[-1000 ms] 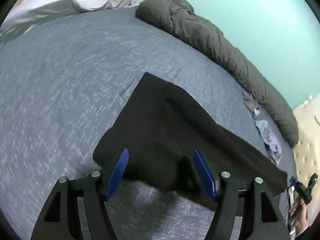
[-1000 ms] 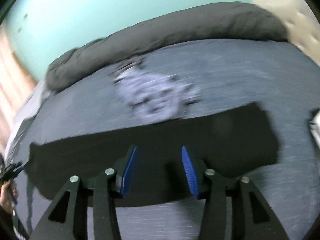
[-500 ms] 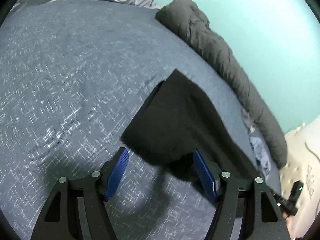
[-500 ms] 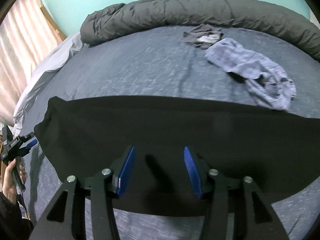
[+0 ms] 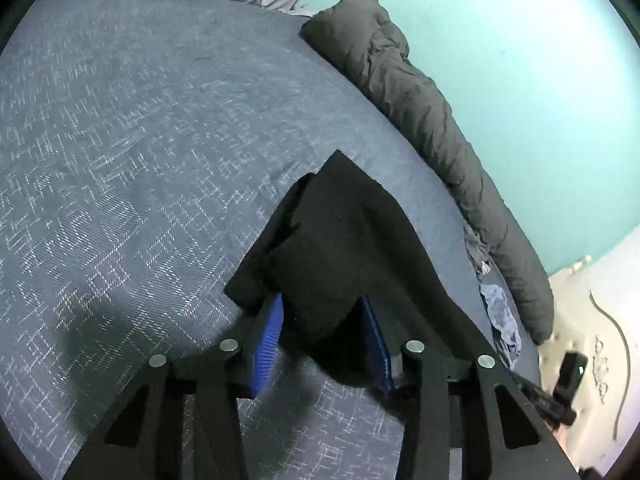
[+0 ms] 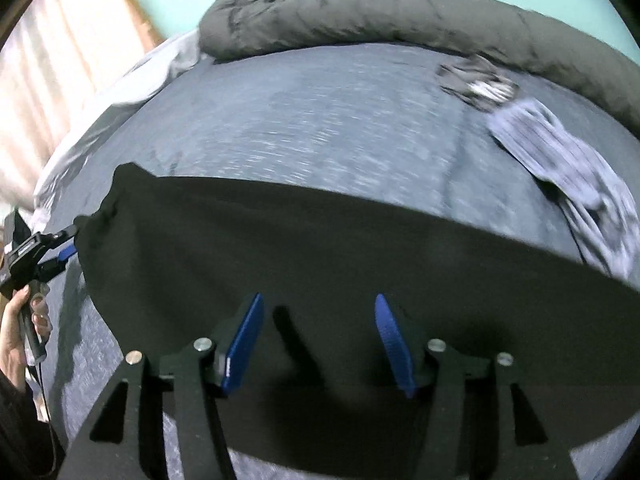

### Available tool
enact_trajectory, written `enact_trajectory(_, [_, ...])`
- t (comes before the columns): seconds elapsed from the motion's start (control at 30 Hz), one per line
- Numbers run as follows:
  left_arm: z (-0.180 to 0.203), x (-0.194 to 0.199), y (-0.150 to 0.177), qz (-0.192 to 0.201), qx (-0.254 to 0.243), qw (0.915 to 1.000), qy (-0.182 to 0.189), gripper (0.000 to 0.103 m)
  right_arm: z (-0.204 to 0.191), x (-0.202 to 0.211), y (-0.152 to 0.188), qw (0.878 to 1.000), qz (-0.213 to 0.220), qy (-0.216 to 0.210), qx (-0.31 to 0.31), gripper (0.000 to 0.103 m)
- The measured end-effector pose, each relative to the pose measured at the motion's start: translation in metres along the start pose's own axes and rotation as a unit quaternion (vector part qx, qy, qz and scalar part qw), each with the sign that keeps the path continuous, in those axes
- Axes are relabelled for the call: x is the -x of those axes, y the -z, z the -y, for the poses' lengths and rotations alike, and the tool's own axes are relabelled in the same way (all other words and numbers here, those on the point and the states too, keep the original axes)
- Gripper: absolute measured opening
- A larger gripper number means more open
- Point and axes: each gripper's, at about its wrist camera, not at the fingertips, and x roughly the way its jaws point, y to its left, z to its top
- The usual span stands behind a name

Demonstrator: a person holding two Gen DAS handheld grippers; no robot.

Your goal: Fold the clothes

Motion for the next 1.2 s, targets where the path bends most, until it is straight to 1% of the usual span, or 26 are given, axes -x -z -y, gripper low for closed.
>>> enact_trajectory(0.13, [0.004,0.000,0.001,-0.006,-0.027,0.9995,-0.011,0.036,-0.017,-0.026,-0.024,1.000,-0.016,0.003,0.025,0.060])
enact_trajectory(0.3, [0.004,-0.002,0.004,-0.007,-0.032,0.9993,-0.020,0.036,-0.047,-0.057,-0.045,0.996,-0.040,0.008,0.075,0.060])
enact_trajectory(0.43, [0.006,-0.002,0.008,-0.009,-0.047,0.9983,-0.033,0.036,-0.064,-0.078,-0.051,0.990,-0.071,0.018,0.118,0.060])
enact_trajectory(0.47, [0.007,-0.003,0.009,-0.009,-0.050,0.9981,-0.036,0.036,-0.066,-0.082,-0.053,0.989,-0.076,0.020,0.123,0.058])
enact_trajectory(0.5, [0.007,-0.003,0.009,-0.010,-0.052,0.9979,-0.038,0.036,-0.066,-0.086,-0.054,0.989,-0.080,0.022,0.125,0.054])
enact_trajectory(0.57, [0.007,-0.004,0.009,-0.010,-0.052,0.9978,-0.038,0.036,-0.065,-0.091,-0.055,0.988,-0.084,0.031,0.129,0.025])
enact_trajectory(0.6, [0.006,-0.004,0.010,-0.011,-0.053,0.9978,-0.039,0.036,-0.065,-0.091,-0.055,0.987,-0.082,0.034,0.130,0.019])
enact_trajectory(0.63, [0.006,-0.004,0.010,-0.011,-0.053,0.9978,-0.039,0.036,-0.065,-0.091,-0.055,0.987,-0.081,0.033,0.133,0.009])
enact_trajectory(0.67, [0.006,-0.004,0.010,-0.011,-0.053,0.9977,-0.039,0.036,-0.066,-0.091,-0.055,0.987,-0.081,0.031,0.136,0.004])
enact_trajectory(0.73, [0.006,-0.004,0.010,-0.012,-0.054,0.9977,-0.040,0.036,-0.067,-0.089,-0.055,0.986,-0.078,0.032,0.140,0.002])
enact_trajectory(0.9, [0.005,-0.005,0.010,-0.014,-0.055,0.9975,-0.042,0.036,-0.059,-0.066,-0.070,0.991,-0.031,0.041,0.127,0.002])
enact_trajectory(1.0, [0.004,-0.006,0.010,-0.015,-0.055,0.9975,-0.041,0.036,-0.051,-0.054,-0.083,0.991,-0.004,0.068,0.116,0.001])
enact_trajectory(1.03, [0.004,-0.006,0.011,-0.016,-0.054,0.9975,-0.041,0.036,-0.048,-0.052,-0.088,0.990,0.003,0.084,0.115,0.000])
enact_trajectory(1.1, [0.003,-0.006,0.011,-0.016,-0.054,0.9976,-0.040,0.036,-0.041,-0.056,-0.098,0.990,0.010,0.100,0.103,0.000])
enact_trajectory(1.13, [0.003,-0.006,0.011,-0.017,-0.054,0.9976,-0.040,0.036,-0.039,-0.059,-0.100,0.991,0.009,0.091,0.095,0.000])
enact_trajectory(1.2, [0.003,-0.007,0.011,-0.018,-0.054,0.9976,-0.040,0.036,-0.035,-0.069,-0.102,0.995,0.002,0.057,0.079,0.000])
